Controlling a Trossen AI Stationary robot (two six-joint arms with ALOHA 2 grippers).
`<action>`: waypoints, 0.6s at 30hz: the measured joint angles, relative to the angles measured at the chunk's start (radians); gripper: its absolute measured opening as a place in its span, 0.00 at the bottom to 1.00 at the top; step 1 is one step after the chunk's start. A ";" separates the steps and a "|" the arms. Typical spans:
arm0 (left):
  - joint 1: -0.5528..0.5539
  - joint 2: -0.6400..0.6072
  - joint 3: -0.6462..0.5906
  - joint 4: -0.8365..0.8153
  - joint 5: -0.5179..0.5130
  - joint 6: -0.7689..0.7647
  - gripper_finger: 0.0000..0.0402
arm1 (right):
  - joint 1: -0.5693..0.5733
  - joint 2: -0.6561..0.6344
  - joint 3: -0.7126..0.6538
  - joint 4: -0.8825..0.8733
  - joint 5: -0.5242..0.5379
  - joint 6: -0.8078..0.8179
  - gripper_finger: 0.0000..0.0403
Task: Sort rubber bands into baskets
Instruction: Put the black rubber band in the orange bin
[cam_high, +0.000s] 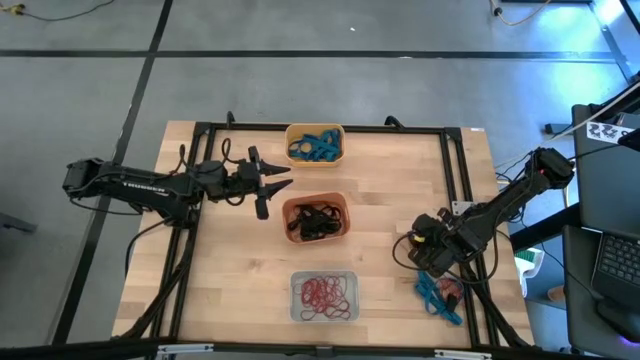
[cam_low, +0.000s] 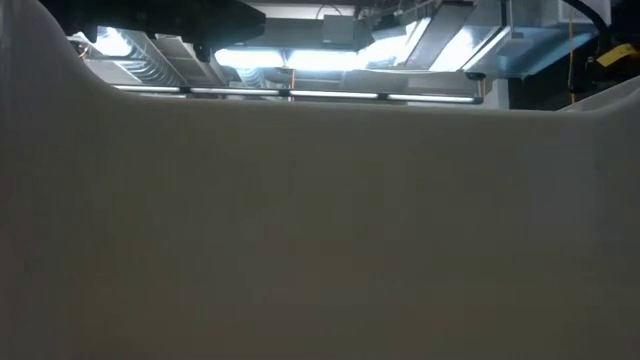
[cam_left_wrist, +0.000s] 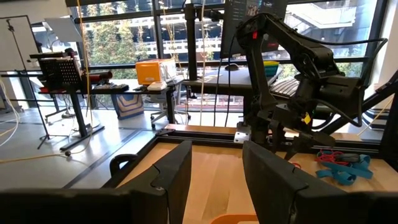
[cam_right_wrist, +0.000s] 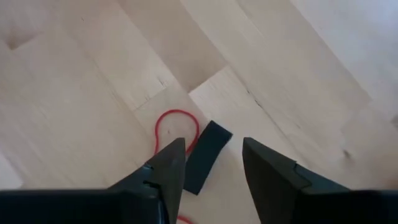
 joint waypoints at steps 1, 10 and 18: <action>0.000 0.000 0.000 0.000 0.000 0.000 0.35 | 0.000 0.000 0.000 -0.002 0.000 0.000 0.40; 0.000 0.000 0.000 0.000 0.000 0.000 0.35 | 0.000 0.000 -0.083 0.131 -0.061 0.029 0.40; 0.000 0.000 0.000 0.000 0.000 -0.001 0.35 | 0.000 0.000 -0.169 0.191 -0.088 0.126 0.40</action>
